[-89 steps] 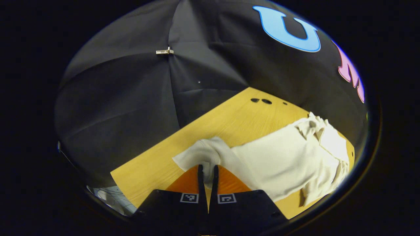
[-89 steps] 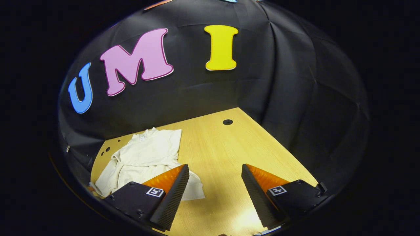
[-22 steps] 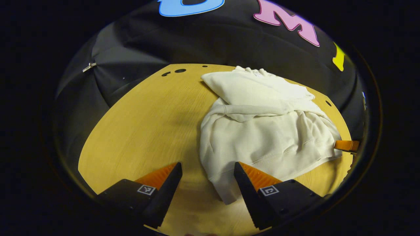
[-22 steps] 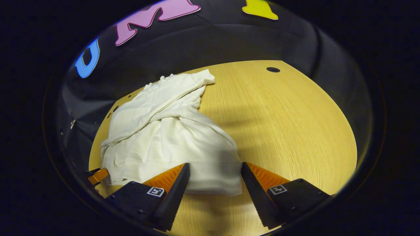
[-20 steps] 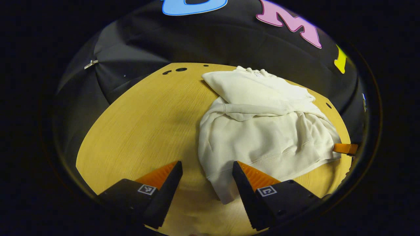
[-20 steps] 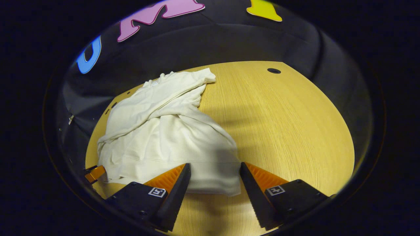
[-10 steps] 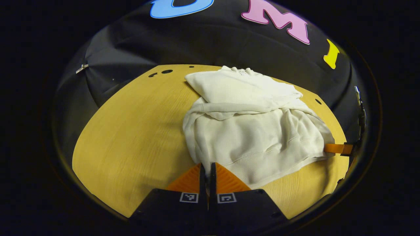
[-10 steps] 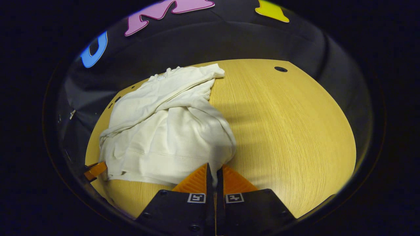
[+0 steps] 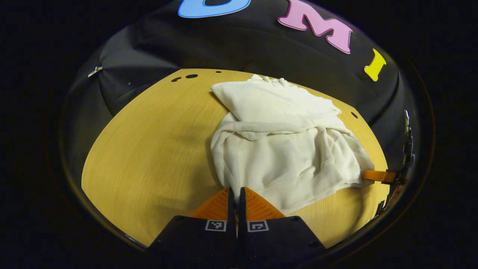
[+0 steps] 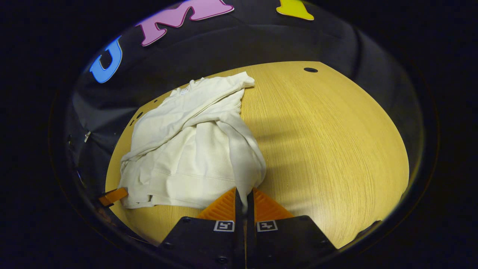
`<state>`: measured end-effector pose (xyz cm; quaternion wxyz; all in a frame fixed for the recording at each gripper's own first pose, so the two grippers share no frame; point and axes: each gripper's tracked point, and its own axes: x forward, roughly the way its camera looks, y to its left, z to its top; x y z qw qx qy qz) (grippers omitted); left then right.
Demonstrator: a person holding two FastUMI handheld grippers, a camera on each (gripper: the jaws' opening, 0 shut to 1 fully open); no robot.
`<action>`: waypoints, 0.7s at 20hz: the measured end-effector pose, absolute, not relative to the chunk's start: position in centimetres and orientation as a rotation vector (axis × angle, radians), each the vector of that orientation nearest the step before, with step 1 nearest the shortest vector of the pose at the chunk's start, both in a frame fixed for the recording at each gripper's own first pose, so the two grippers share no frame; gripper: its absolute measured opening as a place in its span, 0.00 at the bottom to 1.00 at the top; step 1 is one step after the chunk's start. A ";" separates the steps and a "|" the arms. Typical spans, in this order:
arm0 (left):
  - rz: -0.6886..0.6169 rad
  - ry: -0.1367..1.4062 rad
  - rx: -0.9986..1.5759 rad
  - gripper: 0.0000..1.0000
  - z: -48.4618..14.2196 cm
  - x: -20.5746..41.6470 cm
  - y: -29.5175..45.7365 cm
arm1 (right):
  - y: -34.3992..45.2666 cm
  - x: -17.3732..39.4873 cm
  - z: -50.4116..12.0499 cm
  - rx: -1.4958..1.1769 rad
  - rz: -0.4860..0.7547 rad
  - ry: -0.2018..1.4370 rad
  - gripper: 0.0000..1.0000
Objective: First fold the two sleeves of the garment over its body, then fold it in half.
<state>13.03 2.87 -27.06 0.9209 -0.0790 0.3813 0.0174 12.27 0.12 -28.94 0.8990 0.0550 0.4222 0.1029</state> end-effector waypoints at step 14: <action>-0.036 0.655 -0.275 0.06 -17.4 20.7 1.2 | 5.3 20.8 -17.9 0.158 0.355 0.686 0.07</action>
